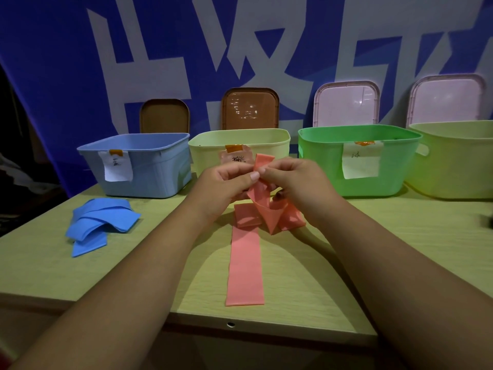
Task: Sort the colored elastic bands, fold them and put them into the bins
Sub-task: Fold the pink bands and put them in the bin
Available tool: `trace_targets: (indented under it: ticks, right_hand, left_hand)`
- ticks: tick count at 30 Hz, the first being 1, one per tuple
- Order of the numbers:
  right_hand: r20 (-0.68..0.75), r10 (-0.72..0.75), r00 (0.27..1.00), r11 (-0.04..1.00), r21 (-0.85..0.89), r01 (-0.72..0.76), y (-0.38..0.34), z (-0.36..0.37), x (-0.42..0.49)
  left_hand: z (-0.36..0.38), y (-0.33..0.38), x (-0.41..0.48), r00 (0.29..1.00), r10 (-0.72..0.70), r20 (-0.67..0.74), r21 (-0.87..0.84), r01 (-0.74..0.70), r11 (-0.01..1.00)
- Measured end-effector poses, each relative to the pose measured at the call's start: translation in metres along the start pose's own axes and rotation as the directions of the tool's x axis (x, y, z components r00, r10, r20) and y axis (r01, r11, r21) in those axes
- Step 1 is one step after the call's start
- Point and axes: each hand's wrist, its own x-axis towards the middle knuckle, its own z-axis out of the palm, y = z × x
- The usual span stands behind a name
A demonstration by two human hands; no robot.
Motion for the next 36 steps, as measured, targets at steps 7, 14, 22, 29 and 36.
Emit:
trace_targets:
  ticks: [7, 14, 22, 29, 36]
  right_hand:
    - [-0.009, 0.019, 1.0, 0.999, -0.043, -0.019, -0.001, 0.002, 0.0]
    - [-0.013, 0.008, 1.0, 0.993, -0.114, -0.009, -0.002, 0.004, -0.001]
    - [-0.076, 0.017, 0.997, 0.998, -0.065, -0.022, -0.004, 0.003, 0.002]
    - [-0.171, -0.012, 0.985, 0.994, -0.105, -0.006, -0.005, 0.005, 0.003]
    - [-0.207, 0.031, 0.978, 0.998, 0.057, -0.02, -0.012, 0.005, 0.0]
  left_hand:
    - [0.002, 0.003, -0.002, 0.999, -0.034, -0.042, -0.02, 0.033, 0.999]
    - [0.005, 0.008, -0.006, 0.996, -0.042, -0.073, 0.015, 0.043, 0.999]
    - [0.002, 0.013, -0.003, 0.981, -0.023, -0.194, 0.073, 0.038, 0.997]
    - [-0.001, 0.006, 0.005, 0.962, -0.105, -0.25, -0.059, 0.093, 0.994]
    - [0.0, 0.006, 0.004, 0.975, -0.033, -0.218, -0.066, 0.019, 0.998]
